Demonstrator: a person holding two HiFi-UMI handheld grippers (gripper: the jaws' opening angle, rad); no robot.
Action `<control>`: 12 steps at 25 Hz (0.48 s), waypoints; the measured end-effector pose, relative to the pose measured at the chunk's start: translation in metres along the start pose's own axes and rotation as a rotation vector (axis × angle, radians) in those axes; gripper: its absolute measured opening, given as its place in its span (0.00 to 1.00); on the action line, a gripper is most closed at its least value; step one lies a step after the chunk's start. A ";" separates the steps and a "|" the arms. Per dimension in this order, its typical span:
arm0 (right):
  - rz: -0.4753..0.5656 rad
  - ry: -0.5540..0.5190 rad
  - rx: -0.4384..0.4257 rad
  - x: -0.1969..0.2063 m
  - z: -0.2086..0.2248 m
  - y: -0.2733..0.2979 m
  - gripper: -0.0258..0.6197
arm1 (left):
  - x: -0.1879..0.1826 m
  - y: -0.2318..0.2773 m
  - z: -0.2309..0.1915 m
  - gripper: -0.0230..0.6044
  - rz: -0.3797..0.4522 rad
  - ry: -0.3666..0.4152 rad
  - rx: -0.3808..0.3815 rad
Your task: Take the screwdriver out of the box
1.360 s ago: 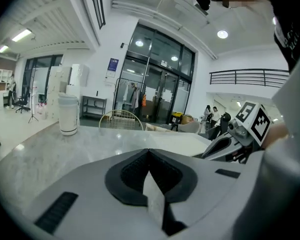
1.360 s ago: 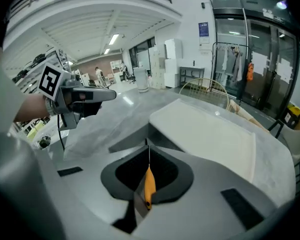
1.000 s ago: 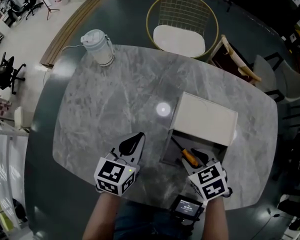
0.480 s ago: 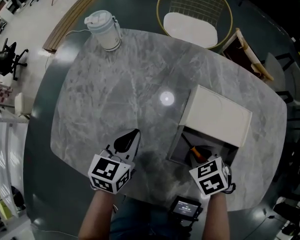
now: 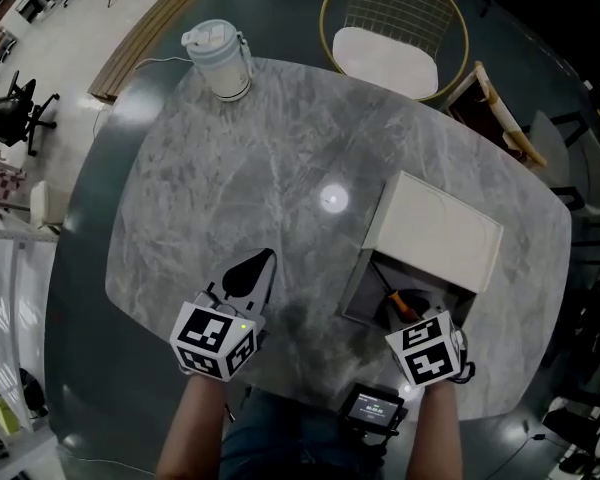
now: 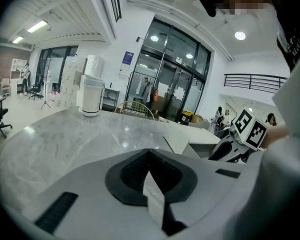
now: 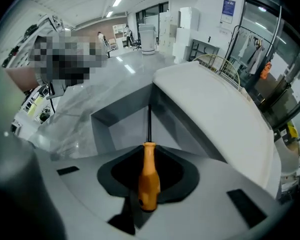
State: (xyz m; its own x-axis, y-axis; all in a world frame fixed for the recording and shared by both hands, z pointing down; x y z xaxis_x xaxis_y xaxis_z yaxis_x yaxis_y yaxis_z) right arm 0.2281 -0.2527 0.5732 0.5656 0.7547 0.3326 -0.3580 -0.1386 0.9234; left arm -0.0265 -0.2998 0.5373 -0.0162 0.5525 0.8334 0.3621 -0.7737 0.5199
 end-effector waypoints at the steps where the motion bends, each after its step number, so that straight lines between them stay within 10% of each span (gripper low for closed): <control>1: -0.003 -0.006 -0.003 -0.001 0.000 -0.003 0.18 | -0.004 -0.001 0.000 0.06 0.008 -0.002 -0.002; 12: 0.088 -0.042 0.024 -0.031 -0.003 -0.065 0.18 | -0.077 -0.027 0.008 0.06 0.169 0.022 0.000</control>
State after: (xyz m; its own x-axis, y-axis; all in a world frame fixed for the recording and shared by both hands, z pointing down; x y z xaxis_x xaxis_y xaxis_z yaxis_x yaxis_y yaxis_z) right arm 0.2319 -0.2656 0.5020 0.5638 0.7112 0.4198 -0.3903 -0.2185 0.8944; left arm -0.0273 -0.3190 0.4571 0.0249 0.4077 0.9128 0.3610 -0.8551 0.3721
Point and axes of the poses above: the fingertips, and each gripper's own axes: y forward along the fingers, z to its right, x out of its underside, the point moved 6 cm from there along -y, backward along the fingers, and after that the axes turned 11 degrees about -x, right-handed, at the moved point
